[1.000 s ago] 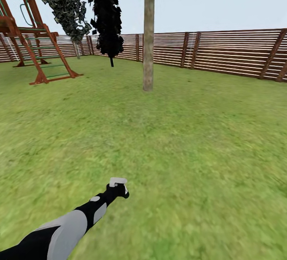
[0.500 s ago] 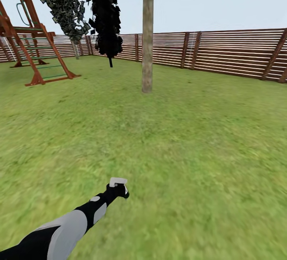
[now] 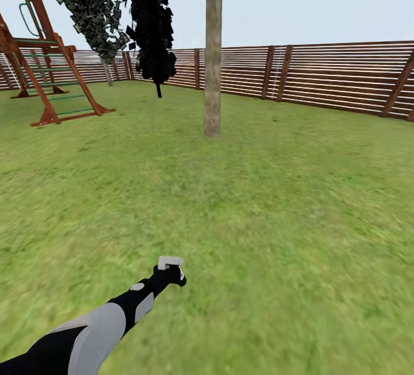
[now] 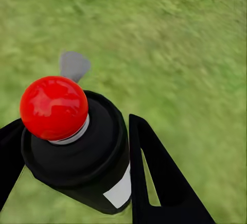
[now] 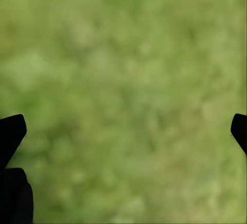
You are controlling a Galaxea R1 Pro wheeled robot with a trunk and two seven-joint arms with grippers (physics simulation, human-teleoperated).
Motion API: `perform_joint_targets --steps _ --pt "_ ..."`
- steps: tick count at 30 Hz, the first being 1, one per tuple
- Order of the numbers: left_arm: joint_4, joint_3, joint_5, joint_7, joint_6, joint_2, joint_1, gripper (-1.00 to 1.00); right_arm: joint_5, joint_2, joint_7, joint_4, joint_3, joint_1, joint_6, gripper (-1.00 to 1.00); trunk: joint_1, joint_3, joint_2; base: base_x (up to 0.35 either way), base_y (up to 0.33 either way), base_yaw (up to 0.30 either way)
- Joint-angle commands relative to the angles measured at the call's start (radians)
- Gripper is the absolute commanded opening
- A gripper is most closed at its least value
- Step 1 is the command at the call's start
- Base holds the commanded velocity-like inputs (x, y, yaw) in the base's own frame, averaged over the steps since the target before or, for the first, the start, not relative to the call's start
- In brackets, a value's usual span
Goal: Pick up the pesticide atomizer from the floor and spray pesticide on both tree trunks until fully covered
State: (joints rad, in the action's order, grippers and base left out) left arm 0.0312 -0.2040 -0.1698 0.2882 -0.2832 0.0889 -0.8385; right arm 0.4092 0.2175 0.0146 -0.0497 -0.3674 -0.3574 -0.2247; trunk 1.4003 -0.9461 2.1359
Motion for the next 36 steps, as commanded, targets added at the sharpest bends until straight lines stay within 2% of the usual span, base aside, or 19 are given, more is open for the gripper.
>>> perform_joint_targets --steps 1,26,30,36 --pt "0.000 -0.009 -0.010 0.002 -0.003 0.000 -0.001 -1.00 0.008 0.000 0.002 -0.005 -0.008 -0.002 -0.007 1.00 0.000 -0.001 0.000 0.350 0.000 0.000" --pt "0.000 -0.009 -0.009 0.002 -0.004 0.000 -0.001 -1.00 0.007 -0.008 0.001 -0.006 -0.009 -0.002 -0.007 1.00 0.000 -0.001 0.000 0.350 0.000 0.000" --pt "0.000 -0.009 -0.008 0.002 -0.004 0.000 -0.001 -1.00 0.007 -0.041 0.002 -0.006 -0.010 -0.002 -0.006 1.00 0.000 -0.001 0.000 0.350 0.000 0.000" --pt "0.000 -0.009 -0.008 0.002 -0.004 0.000 -0.001 -1.00 0.007 -0.050 0.002 -0.006 -0.010 -0.002 -0.006 1.00 0.000 -0.001 0.000 0.350 0.000 0.000"
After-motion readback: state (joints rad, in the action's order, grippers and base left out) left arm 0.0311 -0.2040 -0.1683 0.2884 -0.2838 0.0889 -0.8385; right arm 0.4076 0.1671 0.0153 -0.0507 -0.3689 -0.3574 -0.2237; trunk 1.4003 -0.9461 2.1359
